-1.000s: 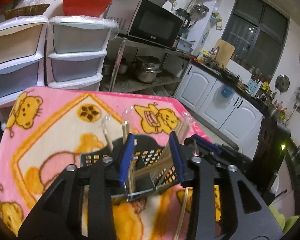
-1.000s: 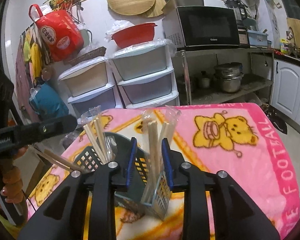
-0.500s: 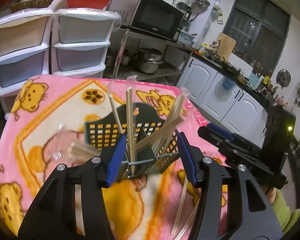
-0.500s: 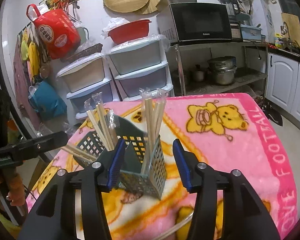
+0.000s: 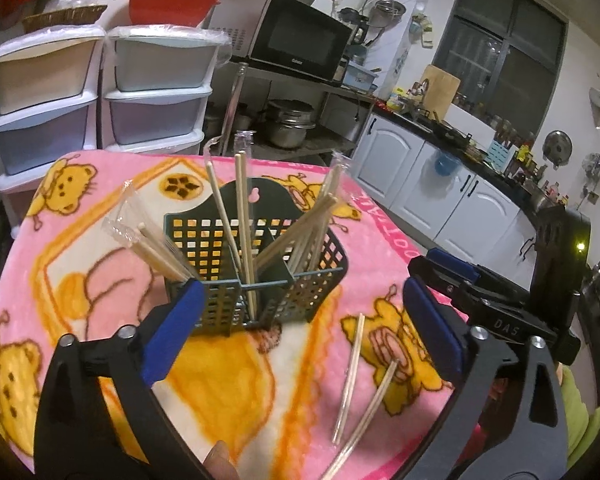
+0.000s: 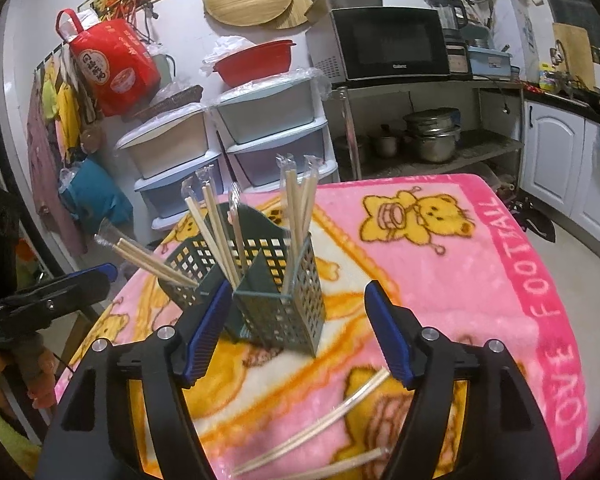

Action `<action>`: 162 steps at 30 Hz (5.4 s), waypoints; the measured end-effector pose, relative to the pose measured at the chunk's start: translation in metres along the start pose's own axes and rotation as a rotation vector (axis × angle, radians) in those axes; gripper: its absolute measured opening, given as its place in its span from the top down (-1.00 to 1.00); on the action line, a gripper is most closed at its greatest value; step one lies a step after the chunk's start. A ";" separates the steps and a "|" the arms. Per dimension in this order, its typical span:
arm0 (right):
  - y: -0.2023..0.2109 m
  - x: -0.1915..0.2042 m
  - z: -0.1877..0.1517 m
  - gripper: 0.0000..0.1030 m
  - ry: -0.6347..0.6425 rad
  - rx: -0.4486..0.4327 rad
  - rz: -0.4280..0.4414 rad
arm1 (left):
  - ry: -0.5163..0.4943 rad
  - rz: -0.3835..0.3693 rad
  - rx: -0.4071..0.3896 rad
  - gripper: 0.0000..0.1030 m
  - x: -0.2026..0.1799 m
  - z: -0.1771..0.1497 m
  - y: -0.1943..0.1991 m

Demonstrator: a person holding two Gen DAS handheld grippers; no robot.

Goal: Organize utensils
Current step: 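Move both open tools back toward the last two wrapped chopstick pairs, then close the left tool on a wrapped chopstick pair while the right tool grasps the other, then lift the left tool's chopsticks over the green holder while the right tool carries its pair there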

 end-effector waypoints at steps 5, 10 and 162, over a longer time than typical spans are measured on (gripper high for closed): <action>0.014 -0.008 -0.008 -0.34 -0.016 -0.001 -0.014 | -0.011 -0.005 -0.003 -0.79 -0.009 -0.008 0.005; 0.028 -0.013 -0.018 -0.34 -0.020 0.001 -0.030 | -0.008 -0.011 0.000 -0.79 -0.015 -0.014 0.006; 0.069 0.078 0.098 0.93 0.094 -0.263 0.098 | -0.079 0.017 -0.153 0.94 -0.010 0.036 0.085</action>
Point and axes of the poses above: each gripper's, at about its wrist camera, not at the fingertips, and y roughly against the way its jaws point, x to its left, z to its top, the point moved 9 cm from there along -y, roughly the way its jaws point, and after that the axes turned 2 degrees about -x, right-handed, at the moved point
